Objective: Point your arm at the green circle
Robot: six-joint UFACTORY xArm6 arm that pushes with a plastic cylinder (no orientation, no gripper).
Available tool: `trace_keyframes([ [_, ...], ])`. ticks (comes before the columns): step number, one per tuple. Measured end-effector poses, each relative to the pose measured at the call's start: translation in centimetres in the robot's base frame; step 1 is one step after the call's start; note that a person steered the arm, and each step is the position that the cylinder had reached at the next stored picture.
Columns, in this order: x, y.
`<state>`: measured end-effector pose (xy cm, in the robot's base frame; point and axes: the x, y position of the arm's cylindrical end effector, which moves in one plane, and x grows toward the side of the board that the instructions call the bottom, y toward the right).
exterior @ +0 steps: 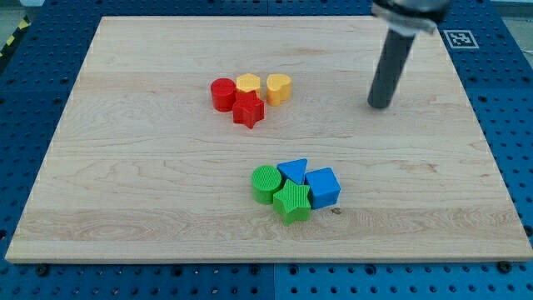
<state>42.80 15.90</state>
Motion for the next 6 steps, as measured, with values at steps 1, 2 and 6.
trace_keyframes([
  [1, 6.1, -0.8],
  [2, 6.1, -4.0],
  [6, 6.7, -20.9],
])
